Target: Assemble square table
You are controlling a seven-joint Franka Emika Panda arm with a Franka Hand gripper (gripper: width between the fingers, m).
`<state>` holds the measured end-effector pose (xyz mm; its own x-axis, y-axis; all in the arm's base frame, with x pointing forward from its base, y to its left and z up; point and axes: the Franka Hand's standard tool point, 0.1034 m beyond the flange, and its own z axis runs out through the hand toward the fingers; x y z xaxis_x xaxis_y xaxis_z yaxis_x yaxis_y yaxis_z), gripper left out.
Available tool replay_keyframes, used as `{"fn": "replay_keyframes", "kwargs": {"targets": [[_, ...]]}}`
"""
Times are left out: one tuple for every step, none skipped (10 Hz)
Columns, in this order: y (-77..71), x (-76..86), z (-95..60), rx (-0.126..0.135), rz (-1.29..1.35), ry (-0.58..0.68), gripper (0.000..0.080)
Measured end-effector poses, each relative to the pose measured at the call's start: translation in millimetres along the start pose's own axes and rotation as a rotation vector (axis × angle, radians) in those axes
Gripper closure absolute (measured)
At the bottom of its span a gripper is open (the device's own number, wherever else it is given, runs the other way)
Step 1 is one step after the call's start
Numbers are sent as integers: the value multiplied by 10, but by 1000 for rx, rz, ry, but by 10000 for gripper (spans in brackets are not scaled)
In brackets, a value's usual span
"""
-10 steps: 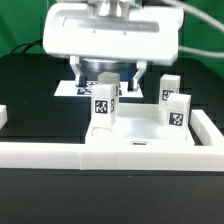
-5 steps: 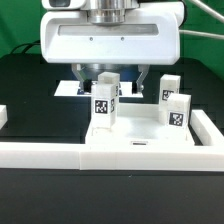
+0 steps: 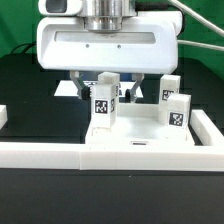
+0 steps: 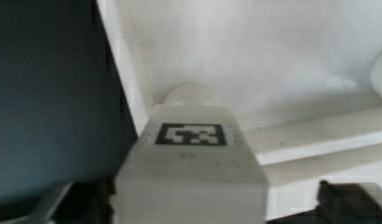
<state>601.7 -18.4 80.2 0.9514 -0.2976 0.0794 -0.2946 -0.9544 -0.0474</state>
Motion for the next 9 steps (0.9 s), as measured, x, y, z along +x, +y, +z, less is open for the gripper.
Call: {"fn": "replay_keyframes", "kwargs": {"targets": [[4, 1, 1, 0, -1, 0, 411], [4, 1, 2, 0, 14, 0, 411], [4, -1, 4, 0, 91, 0, 509], [4, -2, 7, 0, 170, -1, 509], [3, -3, 9, 0, 246, -1, 509], [3, -3, 9, 0, 311, -1, 509], [3, -3, 11, 0, 350, -1, 509], [3, 3, 20, -1, 436, 0, 509], [10, 81, 34, 1, 560, 8, 509]]}}
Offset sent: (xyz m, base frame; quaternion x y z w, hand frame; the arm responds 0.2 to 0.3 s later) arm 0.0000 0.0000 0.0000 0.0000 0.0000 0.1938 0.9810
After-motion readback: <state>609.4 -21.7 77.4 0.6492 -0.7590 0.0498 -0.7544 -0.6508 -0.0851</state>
